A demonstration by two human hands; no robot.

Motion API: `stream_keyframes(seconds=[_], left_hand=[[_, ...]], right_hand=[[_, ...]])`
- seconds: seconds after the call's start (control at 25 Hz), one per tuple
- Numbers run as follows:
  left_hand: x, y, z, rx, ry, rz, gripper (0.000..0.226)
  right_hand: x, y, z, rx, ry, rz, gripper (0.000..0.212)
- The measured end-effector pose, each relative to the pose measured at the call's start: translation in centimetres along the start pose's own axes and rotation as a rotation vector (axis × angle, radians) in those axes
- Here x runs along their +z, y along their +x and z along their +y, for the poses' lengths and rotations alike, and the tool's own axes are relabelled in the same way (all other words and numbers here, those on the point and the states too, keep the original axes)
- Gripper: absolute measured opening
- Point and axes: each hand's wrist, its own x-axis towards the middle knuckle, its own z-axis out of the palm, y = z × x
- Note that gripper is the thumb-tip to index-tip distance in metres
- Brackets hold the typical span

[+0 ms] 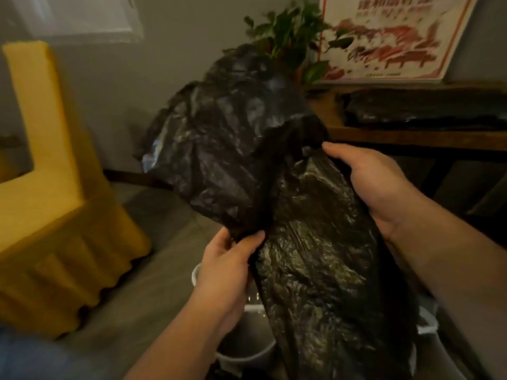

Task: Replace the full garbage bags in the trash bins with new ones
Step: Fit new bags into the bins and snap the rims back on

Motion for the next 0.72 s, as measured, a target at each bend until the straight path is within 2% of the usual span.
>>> stream_keyframes(seconds=[0.04,0.28,0.4,0.44,0.48,0.6,0.64,0.72], left_hand=[[-1.2,-0.3,0.2,-0.026,0.031,0.026,0.023],[-5.6,-2.1,-0.4,-0.109,0.037,0.151,0.018],[-5.7,-1.7,-1.3,-0.119,0.010,0.072,0.015],[-5.4,-1.6,-1.7,-0.123,0.007,0.041,0.015],[-5.1,-1.4,-2.0,-0.123,-0.007,0.015,0.015],[-4.7,-1.5,-2.7,-0.106,-0.068,-0.050,0.024],[-4.6,-1.4,-2.7,-0.117,-0.083,-0.059,0.025],[-4.4,-1.3,-2.6,-0.128,-0.102,-0.058,0.023]], right_hand=[[0.3,0.2,1.4,0.010,-0.013,0.024,0.021],[1.2,1.4,8.7,0.019,-0.210,0.212,0.020],[1.6,-0.7,11.6,-0.132,-0.420,0.445,0.019],[2.1,-2.2,12.6,-0.183,-0.492,0.459,0.020],[2.9,-3.9,13.5,-0.209,-0.542,0.413,0.028],[6.2,-8.6,16.5,-0.234,-0.692,0.121,0.049],[6.8,-9.2,17.2,-0.274,-0.766,0.077,0.049],[6.6,-9.0,17.9,-0.358,-0.771,0.111,0.040]])
